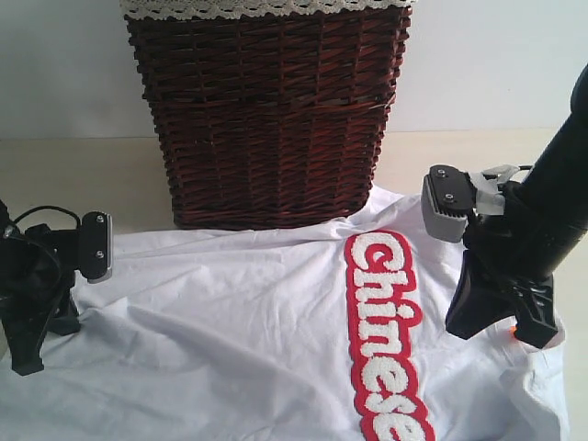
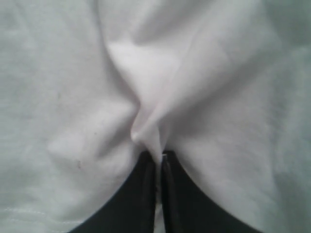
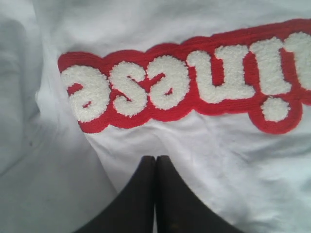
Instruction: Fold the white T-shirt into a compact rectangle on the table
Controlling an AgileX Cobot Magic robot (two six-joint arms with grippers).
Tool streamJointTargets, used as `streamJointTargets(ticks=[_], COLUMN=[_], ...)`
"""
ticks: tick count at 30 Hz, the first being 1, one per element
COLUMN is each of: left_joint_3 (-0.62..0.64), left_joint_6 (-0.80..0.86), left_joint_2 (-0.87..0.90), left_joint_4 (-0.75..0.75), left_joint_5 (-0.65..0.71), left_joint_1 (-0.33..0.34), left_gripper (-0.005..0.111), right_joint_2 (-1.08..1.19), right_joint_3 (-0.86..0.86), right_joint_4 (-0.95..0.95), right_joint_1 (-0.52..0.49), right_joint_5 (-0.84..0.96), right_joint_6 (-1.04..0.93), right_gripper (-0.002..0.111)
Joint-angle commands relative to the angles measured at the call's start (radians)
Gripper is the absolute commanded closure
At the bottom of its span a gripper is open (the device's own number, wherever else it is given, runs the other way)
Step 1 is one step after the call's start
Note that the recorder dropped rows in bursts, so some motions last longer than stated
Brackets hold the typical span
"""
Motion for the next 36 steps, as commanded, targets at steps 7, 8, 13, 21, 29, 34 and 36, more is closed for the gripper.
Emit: streamJointTargets(ticks=[7, 8, 13, 21, 29, 34, 36], left_joint_3=[0.004, 0.004, 0.004, 0.004, 0.004, 0.004, 0.004], left_joint_6=[-0.008, -0.008, -0.008, -0.008, -0.008, -0.008, -0.008], left_joint_2=[-0.009, -0.009, -0.009, -0.009, -0.009, -0.007, -0.007], left_joint_4=[-0.023, -0.023, -0.023, -0.027, -0.027, -0.027, -0.027], left_joint_5=[-0.010, -0.010, -0.010, -0.020, -0.025, -0.028, -0.028], left_joint_1=[0.002, 0.002, 0.002, 0.002, 0.002, 0.002, 0.002], left_gripper=[0.107, 0.107, 0.107, 0.107, 0.107, 0.107, 0.107], right_joint_2=[-0.010, -0.010, -0.010, -0.010, -0.010, -0.008, -0.008], right_joint_3=[-0.004, -0.004, -0.004, -0.004, -0.004, -0.004, -0.004], right_joint_4=[0.006, 0.004, -0.096, -0.232, -0.150, -0.090, -0.133], right_joint_1=[-0.004, -0.004, -0.004, -0.004, -0.004, -0.004, -0.004], right_joint_5=[0.024, 0.026, 0.031, 0.027, -0.105, -0.111, -0.107], right_joint_6=[0.093, 0.103, 0.179, 0.297, 0.259, 0.247, 0.243], right_gripper=[0.108, 0.108, 0.098, 0.043, 0.017, 0.018, 0.018])
